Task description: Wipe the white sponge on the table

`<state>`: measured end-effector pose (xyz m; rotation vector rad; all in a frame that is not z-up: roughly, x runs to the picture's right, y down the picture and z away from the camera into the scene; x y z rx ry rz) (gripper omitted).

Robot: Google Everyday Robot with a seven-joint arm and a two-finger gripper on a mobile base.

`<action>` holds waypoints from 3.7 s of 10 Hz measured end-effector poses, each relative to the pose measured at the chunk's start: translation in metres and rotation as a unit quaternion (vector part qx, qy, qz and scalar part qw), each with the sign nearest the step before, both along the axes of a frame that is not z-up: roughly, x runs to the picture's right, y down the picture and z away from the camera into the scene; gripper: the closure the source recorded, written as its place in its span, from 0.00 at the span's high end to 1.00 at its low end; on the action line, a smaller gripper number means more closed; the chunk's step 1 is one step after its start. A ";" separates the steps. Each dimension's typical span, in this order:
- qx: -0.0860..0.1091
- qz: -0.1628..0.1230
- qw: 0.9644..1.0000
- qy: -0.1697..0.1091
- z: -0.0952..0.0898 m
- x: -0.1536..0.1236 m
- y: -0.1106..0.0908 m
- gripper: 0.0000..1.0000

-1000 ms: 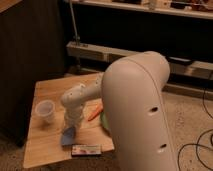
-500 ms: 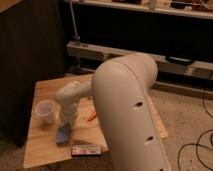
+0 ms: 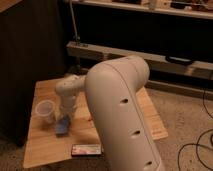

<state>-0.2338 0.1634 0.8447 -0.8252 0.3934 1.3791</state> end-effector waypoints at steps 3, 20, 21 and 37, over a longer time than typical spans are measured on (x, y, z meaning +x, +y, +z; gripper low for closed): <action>0.002 0.009 1.000 0.018 0.019 0.003 -0.019 0.03; 0.011 0.040 0.997 0.070 0.007 0.111 -0.027 0.03; 0.010 0.035 0.997 0.063 -0.001 0.108 -0.019 0.03; -0.002 -0.004 1.000 -0.014 -0.025 0.021 0.037 0.03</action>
